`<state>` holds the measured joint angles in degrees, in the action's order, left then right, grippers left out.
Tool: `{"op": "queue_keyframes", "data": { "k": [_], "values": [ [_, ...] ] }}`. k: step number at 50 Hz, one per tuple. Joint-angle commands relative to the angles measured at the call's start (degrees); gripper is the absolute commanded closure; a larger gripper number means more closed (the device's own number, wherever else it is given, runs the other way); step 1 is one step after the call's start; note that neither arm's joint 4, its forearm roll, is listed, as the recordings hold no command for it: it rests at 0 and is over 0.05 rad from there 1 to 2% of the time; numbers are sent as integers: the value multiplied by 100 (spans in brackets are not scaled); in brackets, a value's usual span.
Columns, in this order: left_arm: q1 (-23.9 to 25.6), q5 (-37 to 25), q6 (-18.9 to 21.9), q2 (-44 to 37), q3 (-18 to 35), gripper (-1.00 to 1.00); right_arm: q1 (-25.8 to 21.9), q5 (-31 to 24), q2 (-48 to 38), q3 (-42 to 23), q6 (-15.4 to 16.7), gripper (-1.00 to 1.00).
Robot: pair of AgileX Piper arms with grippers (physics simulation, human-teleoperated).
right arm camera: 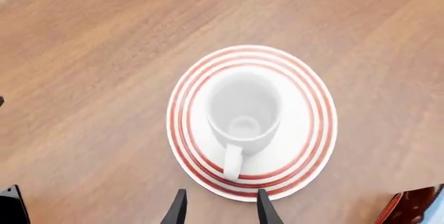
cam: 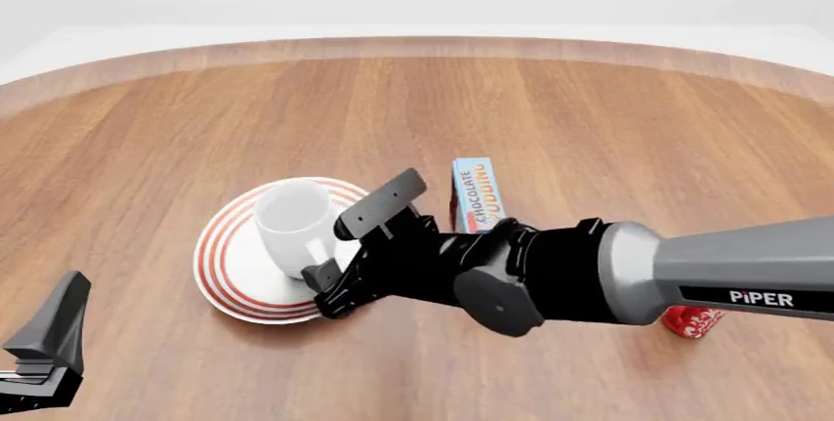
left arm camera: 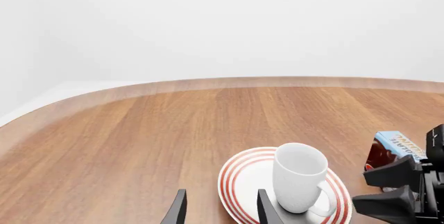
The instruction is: Pick up the white mug and put it on the plate, and put the chocolate pudding to the right of the plate.
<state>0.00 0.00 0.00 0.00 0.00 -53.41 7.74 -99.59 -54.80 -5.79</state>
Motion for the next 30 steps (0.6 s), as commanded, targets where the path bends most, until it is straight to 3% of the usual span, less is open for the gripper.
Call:
{"op": "queue_keyframes", "data": {
  "k": [1, 30],
  "values": [
    [0, 0, 0, 0, 0, -100, -17, 110, 245, 229, 14, -100],
    [0, 0, 0, 0, 0, -100, -123, 484, 1535, 1330, 122, -100]
  ]
}}
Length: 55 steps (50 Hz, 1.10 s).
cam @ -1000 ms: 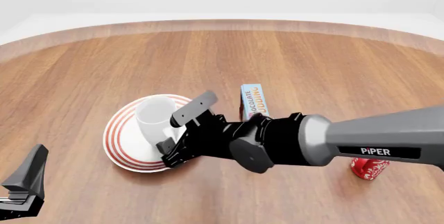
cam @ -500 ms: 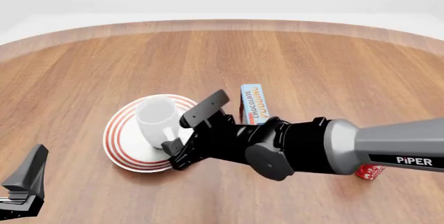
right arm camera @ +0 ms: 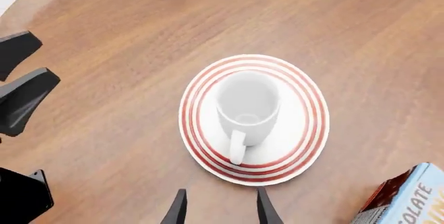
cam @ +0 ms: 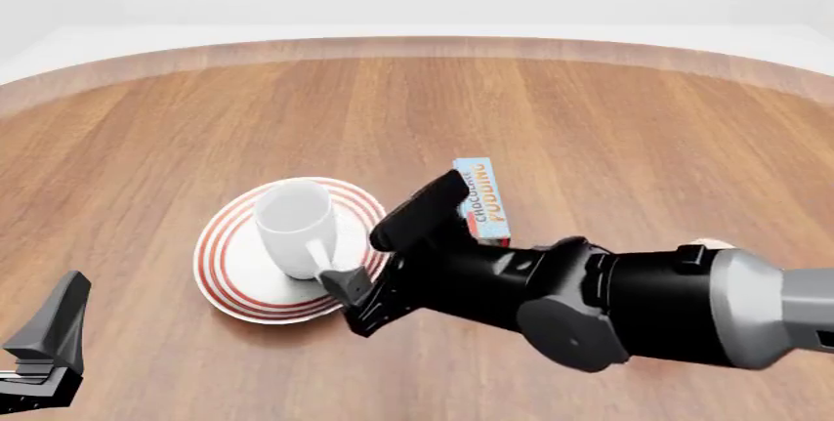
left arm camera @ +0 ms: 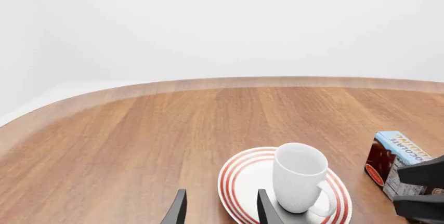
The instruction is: Pick up the white mug and put it on the plate, and put the chocolate pudding to the right of the plate.
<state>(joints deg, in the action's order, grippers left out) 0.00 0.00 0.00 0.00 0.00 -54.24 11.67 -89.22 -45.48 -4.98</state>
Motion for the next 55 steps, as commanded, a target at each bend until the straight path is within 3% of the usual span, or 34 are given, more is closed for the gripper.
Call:
{"op": "queue_keyframes", "data": {
  "k": [1, 55],
  "values": [
    [0, 0, 0, 0, 0, -100, -40, 91, 499, 399, 41, -100],
    [0, 0, 0, 0, 0, -100, 213, 270, 2436, 1986, -34, -100]
  ]
}}
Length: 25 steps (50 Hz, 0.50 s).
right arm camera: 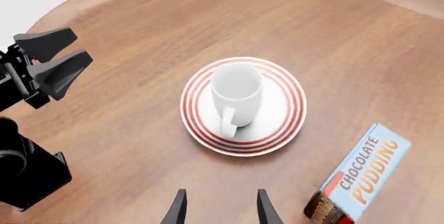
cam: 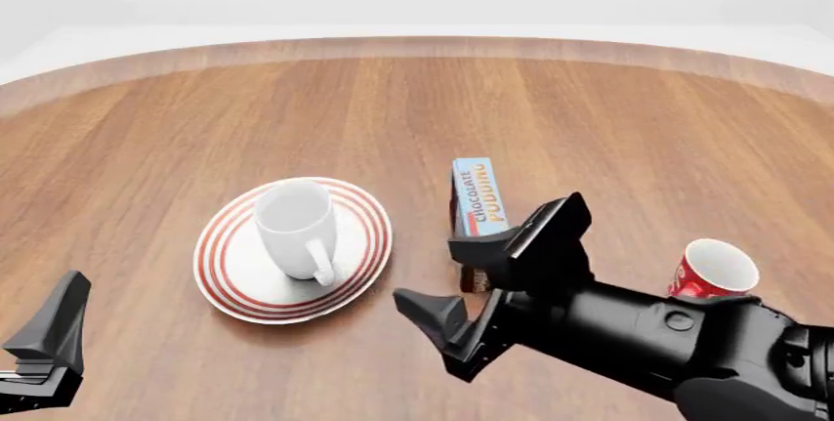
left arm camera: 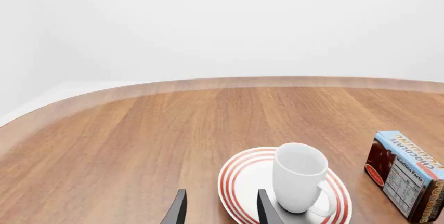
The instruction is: Pick up the white mug and put it on the plate, and put the chocolate pudding to the right of the plate.
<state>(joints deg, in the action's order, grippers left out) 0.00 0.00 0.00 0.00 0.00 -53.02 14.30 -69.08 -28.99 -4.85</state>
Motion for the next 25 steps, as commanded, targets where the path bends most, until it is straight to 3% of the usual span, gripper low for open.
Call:
{"op": "queue_keyframes", "data": {
  "k": [1, 25],
  "values": [
    [0, 0, 0, 0, 0, -100, 105, 8, 462, 364, -50, -100],
    [0, 0, 0, 0, 0, -100, 267, -325, 1354, 938, -92, -100]
  ]
}}
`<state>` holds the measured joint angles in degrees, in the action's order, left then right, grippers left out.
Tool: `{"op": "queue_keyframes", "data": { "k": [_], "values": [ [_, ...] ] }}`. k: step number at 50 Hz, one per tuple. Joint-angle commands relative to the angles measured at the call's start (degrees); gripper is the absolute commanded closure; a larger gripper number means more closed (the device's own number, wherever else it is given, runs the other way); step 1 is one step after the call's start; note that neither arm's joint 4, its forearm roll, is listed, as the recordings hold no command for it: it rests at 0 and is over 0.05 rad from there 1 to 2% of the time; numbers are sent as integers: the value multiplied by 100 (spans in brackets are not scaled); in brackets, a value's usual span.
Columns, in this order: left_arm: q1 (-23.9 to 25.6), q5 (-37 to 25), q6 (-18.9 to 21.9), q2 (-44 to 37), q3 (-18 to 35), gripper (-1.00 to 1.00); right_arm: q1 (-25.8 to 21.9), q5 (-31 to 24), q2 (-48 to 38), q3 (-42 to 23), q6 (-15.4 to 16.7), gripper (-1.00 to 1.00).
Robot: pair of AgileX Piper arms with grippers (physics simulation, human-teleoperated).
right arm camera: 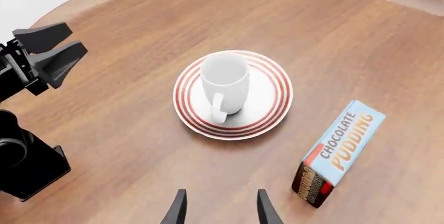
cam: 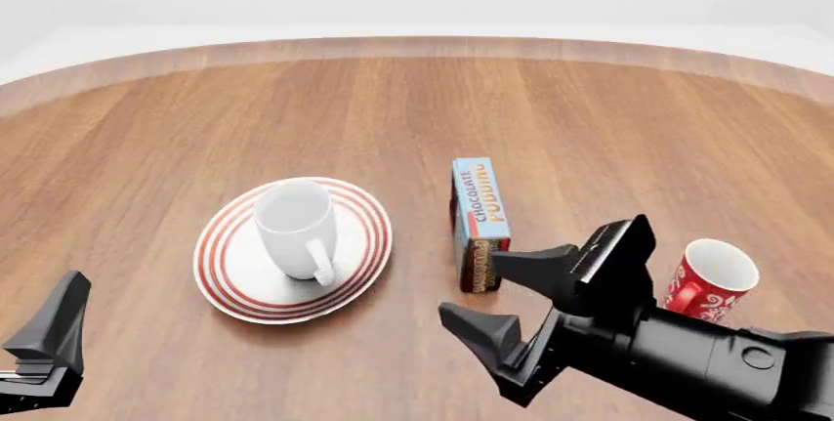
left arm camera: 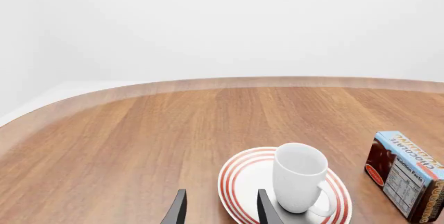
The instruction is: Pick up the white mug and put it on the plate, and put the chocolate pudding to the right of the plate.
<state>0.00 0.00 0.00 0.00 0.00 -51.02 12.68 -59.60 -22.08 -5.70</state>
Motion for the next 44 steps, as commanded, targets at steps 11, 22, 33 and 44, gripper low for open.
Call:
{"op": "queue_keyframes", "data": {
  "k": [11, 22, 33, 44],
  "values": [
    [0, 0, 0, 0, 0, -100, 99, -296, 612, 374, 12, -100],
    [0, 0, 0, 0, 0, -100, 213, -651, 1111, 560, 40, -100],
    [0, 0, 0, 0, 0, -100, 310, -898, 1505, 716, 51, -100],
    [0, 0, 0, 0, 0, -100, 403, -1138, 1923, 906, -31, -100]
  ]
}}
